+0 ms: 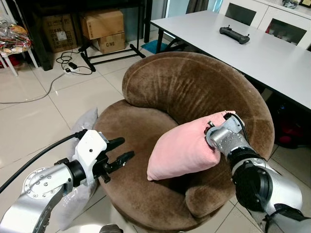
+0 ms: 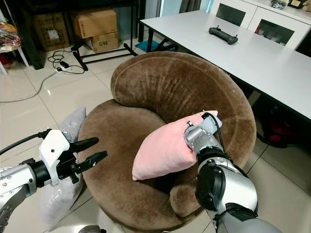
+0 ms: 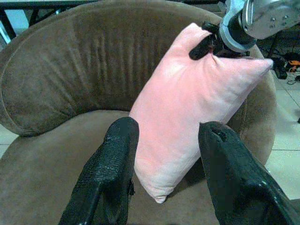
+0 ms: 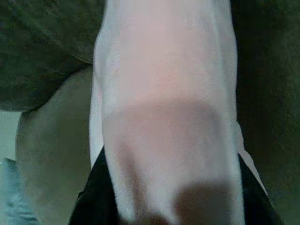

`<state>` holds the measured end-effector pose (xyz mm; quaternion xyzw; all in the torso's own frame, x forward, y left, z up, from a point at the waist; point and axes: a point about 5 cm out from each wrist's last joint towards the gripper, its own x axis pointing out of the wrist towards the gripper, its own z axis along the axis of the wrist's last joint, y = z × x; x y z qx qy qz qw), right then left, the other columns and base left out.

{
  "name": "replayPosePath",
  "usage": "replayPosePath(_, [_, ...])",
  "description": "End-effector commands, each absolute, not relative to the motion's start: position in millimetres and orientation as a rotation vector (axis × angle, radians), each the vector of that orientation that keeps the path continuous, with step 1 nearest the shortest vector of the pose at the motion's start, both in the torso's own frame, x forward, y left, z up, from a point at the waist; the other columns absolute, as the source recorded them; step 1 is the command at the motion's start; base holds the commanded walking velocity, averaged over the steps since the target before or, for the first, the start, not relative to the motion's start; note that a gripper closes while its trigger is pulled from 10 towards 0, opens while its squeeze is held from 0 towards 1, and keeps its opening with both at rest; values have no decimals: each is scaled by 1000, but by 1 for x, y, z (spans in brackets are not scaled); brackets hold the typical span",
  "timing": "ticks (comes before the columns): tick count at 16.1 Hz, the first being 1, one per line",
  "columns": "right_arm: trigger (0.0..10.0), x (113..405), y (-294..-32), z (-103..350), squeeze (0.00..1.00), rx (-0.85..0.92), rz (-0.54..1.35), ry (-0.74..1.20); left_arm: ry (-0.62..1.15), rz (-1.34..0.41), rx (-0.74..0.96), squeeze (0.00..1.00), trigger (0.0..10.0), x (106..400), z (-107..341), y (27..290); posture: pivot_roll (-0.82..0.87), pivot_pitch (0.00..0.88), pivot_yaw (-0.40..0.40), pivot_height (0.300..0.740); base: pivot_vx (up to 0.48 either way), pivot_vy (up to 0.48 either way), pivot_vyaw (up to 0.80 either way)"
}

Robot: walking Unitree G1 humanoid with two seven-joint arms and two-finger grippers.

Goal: Move the pillow to the sofa from floor

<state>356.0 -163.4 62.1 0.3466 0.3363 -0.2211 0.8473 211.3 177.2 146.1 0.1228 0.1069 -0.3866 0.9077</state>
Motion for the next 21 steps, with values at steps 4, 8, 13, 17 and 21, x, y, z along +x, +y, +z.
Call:
replayPosePath(4, [10000,372,-195,93,1000,553,-405,436,94,-717,267,0,10000,225,161,175,95,0,-73,740,0,0,0])
replayPosePath(8, [10000,372,-222,109,1000,397,-413,311,104,-720,257,0,10000,229,154,167,74,0,-62,740,0,0,0])
replayPosePath(13, [10000,351,-228,140,1000,318,-273,79,52,-370,293,0,10000,244,148,173,63,0,-59,740,0,0,0])
replayPosePath(17, [10000,296,-178,132,1000,186,-27,67,53,-234,352,0,10000,233,140,172,57,0,-70,740,0,0,0])
replayPosePath(21, [10000,271,-163,120,1000,51,28,109,43,-98,344,0,10000,229,140,176,76,0,-97,740,0,0,0])
